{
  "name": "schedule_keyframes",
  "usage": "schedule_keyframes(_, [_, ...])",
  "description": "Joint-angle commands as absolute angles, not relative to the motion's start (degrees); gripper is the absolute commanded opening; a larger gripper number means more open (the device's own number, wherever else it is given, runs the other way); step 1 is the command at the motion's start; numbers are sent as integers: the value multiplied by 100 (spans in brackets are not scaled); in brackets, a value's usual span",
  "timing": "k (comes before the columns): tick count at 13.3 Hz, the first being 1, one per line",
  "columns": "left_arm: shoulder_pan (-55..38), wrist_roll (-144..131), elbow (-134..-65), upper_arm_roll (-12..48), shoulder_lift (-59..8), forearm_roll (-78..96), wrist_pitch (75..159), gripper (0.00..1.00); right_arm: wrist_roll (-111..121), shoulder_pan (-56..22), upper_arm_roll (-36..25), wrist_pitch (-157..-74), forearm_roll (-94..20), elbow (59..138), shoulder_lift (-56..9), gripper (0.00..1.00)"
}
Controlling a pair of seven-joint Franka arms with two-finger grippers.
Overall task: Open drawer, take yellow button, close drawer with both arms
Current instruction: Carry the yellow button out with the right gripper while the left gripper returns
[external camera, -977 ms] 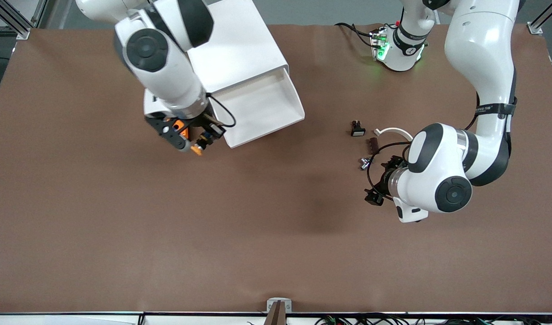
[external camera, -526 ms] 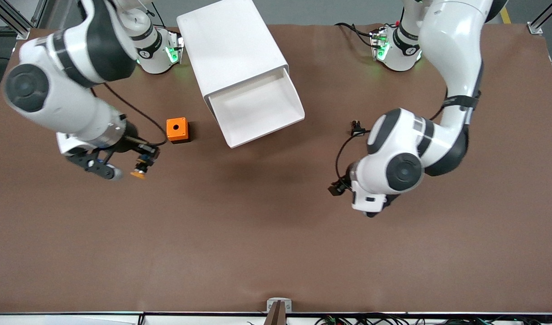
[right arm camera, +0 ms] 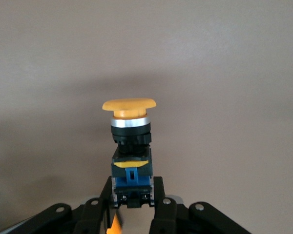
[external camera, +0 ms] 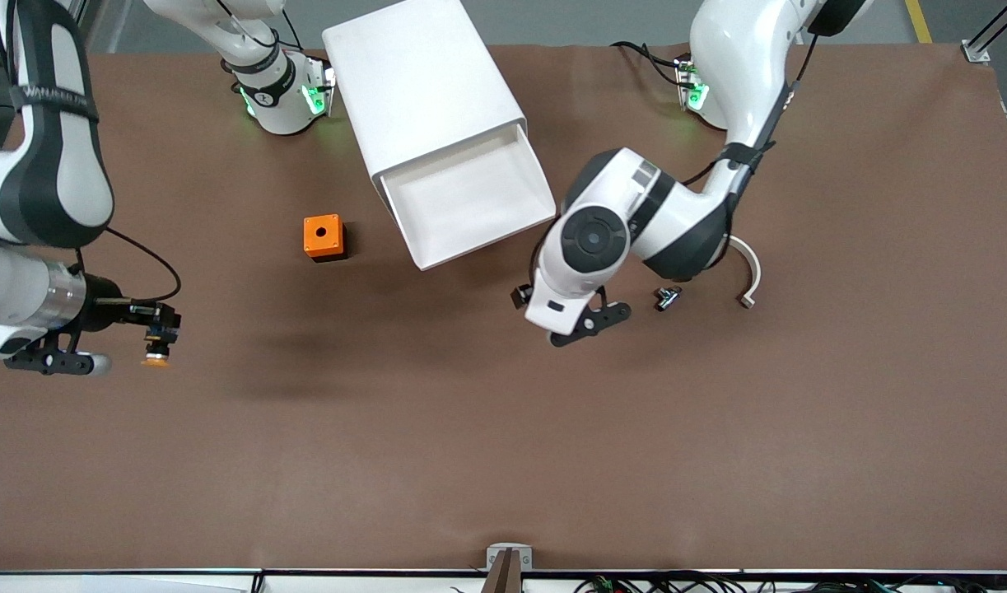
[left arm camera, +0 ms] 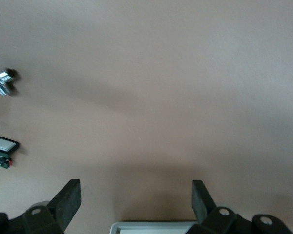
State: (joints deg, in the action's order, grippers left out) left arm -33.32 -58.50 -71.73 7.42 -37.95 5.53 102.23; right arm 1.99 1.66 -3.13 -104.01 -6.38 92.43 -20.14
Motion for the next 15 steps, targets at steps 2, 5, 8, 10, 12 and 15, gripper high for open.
schedule_keyframes(2, [-3752,-6054,-7610,686,-3560,422,10493,100,510,378,-202,-11046,-554,9438,-2574,2])
schedule_keyframes(5, [-3840,-6134,-7831,729,-3384,422,10556,100,650,439,-202,-11477,-343,9492,-3022,2])
schedule_keyframes(8, [-3902,-6538,-7875,966,-3296,536,10547,100,668,440,-202,-11829,-343,9483,-3418,2])
schedule_keyframes(10, [-3902,-6740,-7927,1185,-3270,527,10547,100,677,474,-202,-12136,-343,9492,-3699,2])
schedule_keyframes(12, [-3902,-6924,-7963,1423,-3296,536,10547,100,668,475,-202,-12190,-343,9492,-3823,3])
schedule_keyframes(15, [-3920,-7338,-7980,1678,-3331,536,10547,100,659,483,-202,-12331,-352,9483,-3981,21])
